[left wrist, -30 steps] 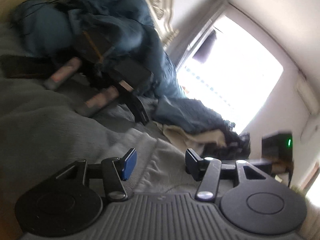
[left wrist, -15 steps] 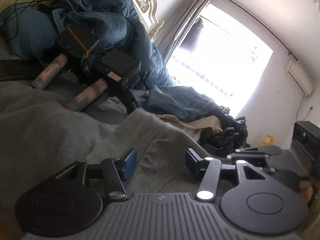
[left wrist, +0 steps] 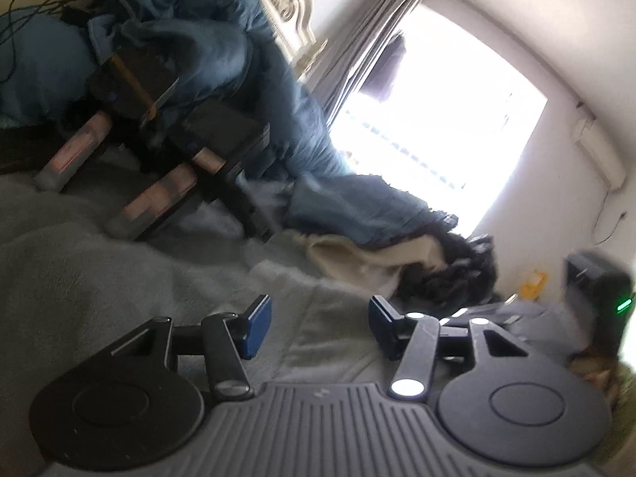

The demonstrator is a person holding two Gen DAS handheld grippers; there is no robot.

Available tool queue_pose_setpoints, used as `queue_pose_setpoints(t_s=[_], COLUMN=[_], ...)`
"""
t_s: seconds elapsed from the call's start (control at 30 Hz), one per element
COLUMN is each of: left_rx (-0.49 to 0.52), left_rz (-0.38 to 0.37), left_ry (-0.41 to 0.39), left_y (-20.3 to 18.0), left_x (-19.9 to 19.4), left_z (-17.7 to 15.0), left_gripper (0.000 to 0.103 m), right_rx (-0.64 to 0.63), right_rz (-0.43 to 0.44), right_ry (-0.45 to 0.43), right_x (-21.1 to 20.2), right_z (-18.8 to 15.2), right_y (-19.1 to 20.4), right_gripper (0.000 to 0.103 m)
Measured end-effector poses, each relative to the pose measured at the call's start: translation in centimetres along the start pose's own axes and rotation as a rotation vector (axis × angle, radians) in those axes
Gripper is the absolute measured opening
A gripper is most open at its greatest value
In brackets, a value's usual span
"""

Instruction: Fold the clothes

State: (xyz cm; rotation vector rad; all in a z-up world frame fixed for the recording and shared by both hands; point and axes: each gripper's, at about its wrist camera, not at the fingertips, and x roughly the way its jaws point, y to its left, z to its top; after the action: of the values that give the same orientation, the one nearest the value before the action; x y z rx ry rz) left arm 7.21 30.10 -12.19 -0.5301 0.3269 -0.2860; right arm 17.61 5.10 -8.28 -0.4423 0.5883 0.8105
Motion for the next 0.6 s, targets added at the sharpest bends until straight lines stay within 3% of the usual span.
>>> queue_pose_setpoints(t_s=[0.1,0.23,0.37,0.5,0.6], left_rx=[0.008,0.018,-0.019,-0.019,-0.001], left_rz=[-0.036,0.077,0.077,0.079,0.082], left_ry=[0.039,0.147,0.146,0.151,0.147], left_y=[-1.1,-0.8,0.1,0.5,0.3], left_x=[1.7,5.4,5.8,6.0,6.0], left_z=[0.6,-0.3,-0.2,-0.2,-0.3], left_gripper=[0.055,0.048,0.049,0.049,0.049], right_rx=[0.036,0.110,0.174,0.204,0.220], right_rz=[0.003,0.036,0.003,-0.063,-0.077], right_ry=[0.000,-0.007,-0.037,-0.040,0.015], right_x=[0.4,0.0,-3.5,-7.7,-8.8], right_z=[-0.2,-0.5,-1.5,-4.0,-6.3], right_y=[-0.5,-1.7,-4.0,-6.1,-6.8], right_gripper=[0.001,0.004,0.020,0.023,0.023])
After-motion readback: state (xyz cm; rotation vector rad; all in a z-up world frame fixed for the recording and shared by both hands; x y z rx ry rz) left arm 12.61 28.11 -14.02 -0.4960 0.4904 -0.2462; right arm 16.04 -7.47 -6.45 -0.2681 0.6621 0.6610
